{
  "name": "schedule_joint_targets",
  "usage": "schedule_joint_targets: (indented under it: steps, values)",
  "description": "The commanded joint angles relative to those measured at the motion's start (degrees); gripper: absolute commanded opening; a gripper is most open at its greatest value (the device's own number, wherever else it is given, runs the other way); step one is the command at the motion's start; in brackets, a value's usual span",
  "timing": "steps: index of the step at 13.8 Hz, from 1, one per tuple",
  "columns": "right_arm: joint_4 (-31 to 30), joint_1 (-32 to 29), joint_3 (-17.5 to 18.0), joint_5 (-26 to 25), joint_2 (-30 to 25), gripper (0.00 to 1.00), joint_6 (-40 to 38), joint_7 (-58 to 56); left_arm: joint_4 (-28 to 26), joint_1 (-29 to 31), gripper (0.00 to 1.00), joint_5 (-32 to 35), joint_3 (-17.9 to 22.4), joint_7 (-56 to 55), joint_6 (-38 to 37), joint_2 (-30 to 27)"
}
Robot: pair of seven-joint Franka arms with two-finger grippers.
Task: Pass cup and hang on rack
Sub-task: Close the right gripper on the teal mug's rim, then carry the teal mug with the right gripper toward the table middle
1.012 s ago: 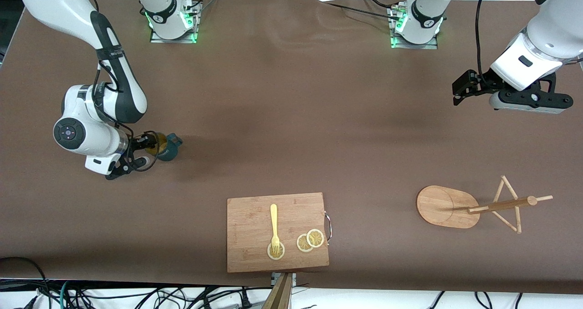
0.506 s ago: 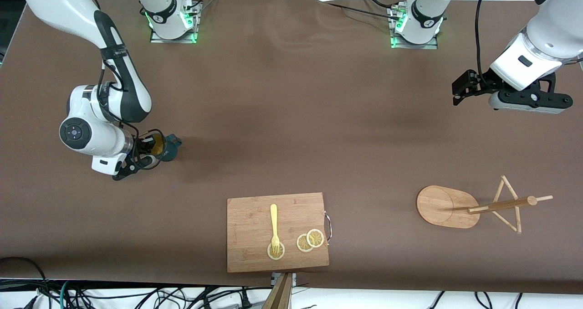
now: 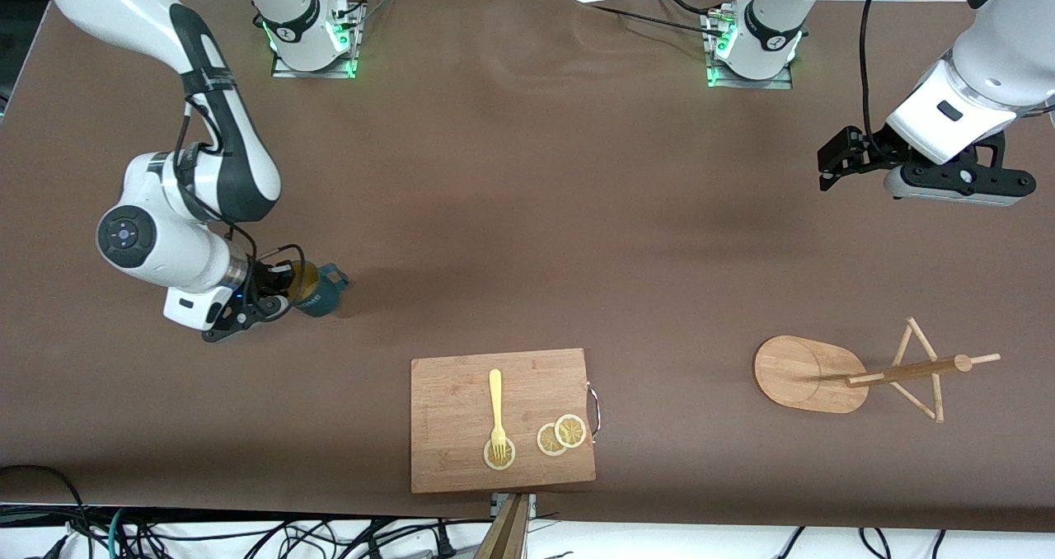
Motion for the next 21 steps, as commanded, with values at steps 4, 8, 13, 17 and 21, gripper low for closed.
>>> schedule_joint_targets:
  steps: [4,8,13,17,21]
  values:
    - [9.54,12.2,-0.08,0.65,5.69,0.0,-3.18,25.71,1.32,-0.1,1.0,-0.14,-0.16,-0.47,-0.62,0.55]
    - [17.63,20.03,-0.08,0.83,10.26,0.0,-5.38,41.1,1.32,-0.1,1.0,-0.14,-0.16,-0.47,-0.62,0.55]
    - [25.11,28.03,0.01,2.85,14.48,0.0,-7.93,55.53,1.32,-0.1,1.0,-0.14,-0.16,-0.64,-0.71,0.55]
    - [30.48,30.32,2.38,5.49,17.73,0.0,-7.76,62.74,1.32,-0.01,1.0,-0.14,-0.16,-0.64,-0.62,0.55]
    - [30.48,34.71,2.38,5.49,19.84,0.0,-6.97,63.9,1.32,-0.1,1.0,-0.23,-0.16,-0.73,-0.71,0.55]
